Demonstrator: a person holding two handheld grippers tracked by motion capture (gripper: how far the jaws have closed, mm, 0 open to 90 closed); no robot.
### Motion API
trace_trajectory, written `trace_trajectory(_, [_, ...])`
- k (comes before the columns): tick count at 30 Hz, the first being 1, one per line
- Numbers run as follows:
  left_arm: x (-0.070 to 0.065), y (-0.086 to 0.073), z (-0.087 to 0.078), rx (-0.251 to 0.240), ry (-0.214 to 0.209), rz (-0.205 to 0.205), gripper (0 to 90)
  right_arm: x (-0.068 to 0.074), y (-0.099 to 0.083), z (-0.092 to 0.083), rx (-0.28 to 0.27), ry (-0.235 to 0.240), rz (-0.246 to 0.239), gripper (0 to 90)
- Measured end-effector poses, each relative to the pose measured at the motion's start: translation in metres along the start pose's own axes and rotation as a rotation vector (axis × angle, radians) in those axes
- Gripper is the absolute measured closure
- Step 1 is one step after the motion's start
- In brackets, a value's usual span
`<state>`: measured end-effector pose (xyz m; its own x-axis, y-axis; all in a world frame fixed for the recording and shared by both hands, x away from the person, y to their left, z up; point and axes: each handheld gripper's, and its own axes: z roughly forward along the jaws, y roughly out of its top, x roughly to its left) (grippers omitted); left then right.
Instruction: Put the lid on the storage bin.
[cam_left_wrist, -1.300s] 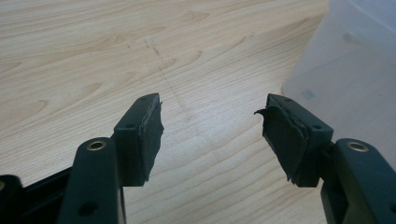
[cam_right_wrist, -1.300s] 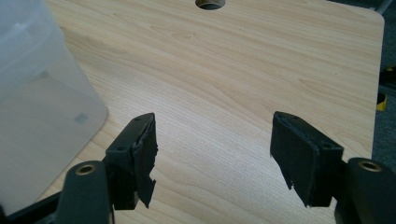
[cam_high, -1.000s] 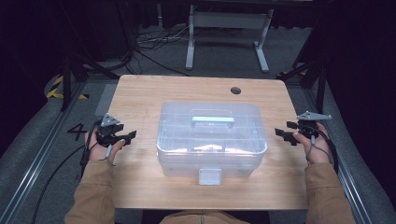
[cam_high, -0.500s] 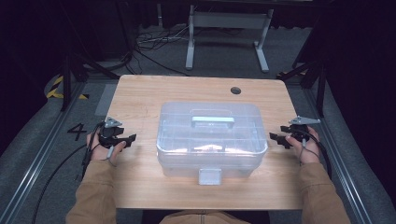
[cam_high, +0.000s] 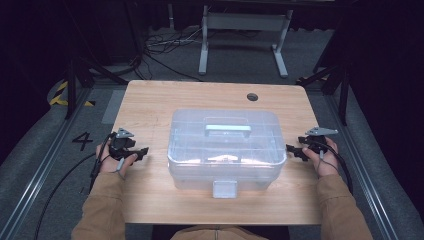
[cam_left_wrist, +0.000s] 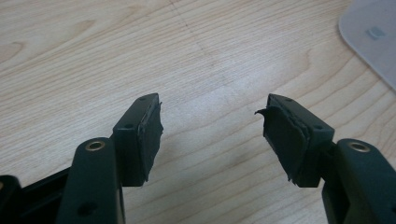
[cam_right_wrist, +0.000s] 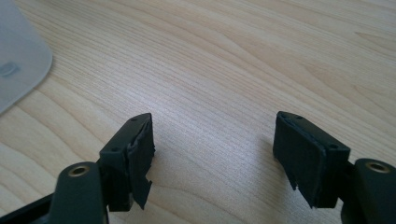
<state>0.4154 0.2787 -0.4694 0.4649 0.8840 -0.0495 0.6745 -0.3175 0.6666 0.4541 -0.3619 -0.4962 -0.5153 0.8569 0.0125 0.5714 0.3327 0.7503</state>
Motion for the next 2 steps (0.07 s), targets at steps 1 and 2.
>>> trace_trajectory(1, [-0.0007, 0.0001, 0.0005, 0.000, -0.005, -0.001, 37.6, 0.0000, 0.0000, 0.0000, 0.000, 0.000, 0.000, 28.6])
trace_trajectory(2, [-0.0012, 0.0002, 0.0007, 0.004, -0.007, 0.005, 37.3, -0.0001, 0.0001, 0.0001, 0.001, -0.001, 0.000, 28.0])
